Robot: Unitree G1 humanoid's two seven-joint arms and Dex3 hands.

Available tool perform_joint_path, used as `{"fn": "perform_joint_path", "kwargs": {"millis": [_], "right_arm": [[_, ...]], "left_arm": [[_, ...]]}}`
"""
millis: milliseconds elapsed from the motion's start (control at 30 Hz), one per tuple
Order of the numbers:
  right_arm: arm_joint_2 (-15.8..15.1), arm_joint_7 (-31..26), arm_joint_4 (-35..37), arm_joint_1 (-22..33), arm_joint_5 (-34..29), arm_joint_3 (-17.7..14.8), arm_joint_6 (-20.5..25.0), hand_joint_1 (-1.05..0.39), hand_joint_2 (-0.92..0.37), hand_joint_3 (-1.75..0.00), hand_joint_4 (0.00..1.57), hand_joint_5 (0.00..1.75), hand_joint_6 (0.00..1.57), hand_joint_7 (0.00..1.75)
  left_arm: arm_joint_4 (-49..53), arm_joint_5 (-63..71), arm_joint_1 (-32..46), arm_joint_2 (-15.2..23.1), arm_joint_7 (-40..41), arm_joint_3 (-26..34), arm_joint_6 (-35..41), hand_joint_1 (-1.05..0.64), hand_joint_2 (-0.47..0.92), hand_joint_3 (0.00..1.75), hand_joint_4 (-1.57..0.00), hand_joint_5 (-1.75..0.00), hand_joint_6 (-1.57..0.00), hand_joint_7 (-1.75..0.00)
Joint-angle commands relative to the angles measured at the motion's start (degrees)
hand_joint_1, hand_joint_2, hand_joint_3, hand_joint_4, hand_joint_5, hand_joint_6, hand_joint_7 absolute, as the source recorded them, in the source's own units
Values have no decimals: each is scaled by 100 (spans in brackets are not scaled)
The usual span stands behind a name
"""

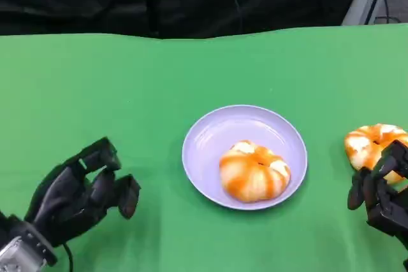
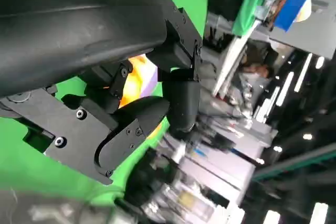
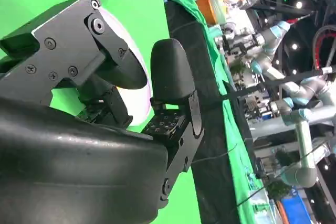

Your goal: Grasp the bread from the table and place it into the plate.

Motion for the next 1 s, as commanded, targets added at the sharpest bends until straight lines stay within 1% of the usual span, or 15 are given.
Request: {"fn": "perform_joint_path", "kwargs": {"millis": [33,100,200,267,333,467,533,633,767,900,1000], "right_arm": [[-173,75,81,-50,91,-94,14,-3,-42,-147,92,175,79,168],[-188,99,120,-71,115,-100,26,-3,-42,-146,91,175,79,168],[-194,84,120,-79,128,-98,67,-3,-41,-146,91,175,79,168],[-208,93,133,-87,127,-97,78,-3,-41,-146,91,175,78,167],[-214,100,160,-100,123,-99,74,-2,-41,-146,92,175,79,166],[-211,131,189,-98,126,-103,37,-2,-41,-146,91,175,80,164],[-213,133,187,-90,115,-103,27,-2,-42,-146,91,175,80,164],[-218,120,162,-77,103,-99,40,-3,-42,-146,91,175,80,165],[-208,139,150,-71,116,-94,35,-2,-42,-146,90,175,80,166],[-195,164,143,-66,125,-88,22,-3,-43,-145,90,175,79,167],[-188,153,131,-59,131,-97,45,-3,-44,-144,90,175,78,167]], "left_arm": [[389,-271,-114,126,-265,375,605,-12,56,117,-81,-175,-89,-144],[633,-299,-208,128,-424,453,827,-12,53,123,-80,-175,-90,-142],[1055,-286,-383,113,-676,581,972,-12,51,124,-80,-175,-90,-139],[1381,-207,-508,111,-845,641,881,-14,49,120,-79,-175,-90,-138],[1653,-133,-626,128,-998,677,825,-15,50,116,-78,-175,-89,-138],[1929,10,-756,106,-1102,722,659,-15,50,113,-79,-175,-89,-138],[2012,80,-798,88,-1105,753,584,-15,50,113,-79,-175,-89,-138],[2075,128,-832,82,-1104,797,546,-15,49,119,-80,-175,-90,-138],[2101,181,-845,78,-1102,854,505,-15,48,119,-80,-175,-90,-138],[2078,254,-833,75,-1074,909,459,-15,50,118,-80,-175,-90,-137],[2034,284,-813,66,-1022,917,484,-13,51,116,-80,-175,-92,-133]]}}
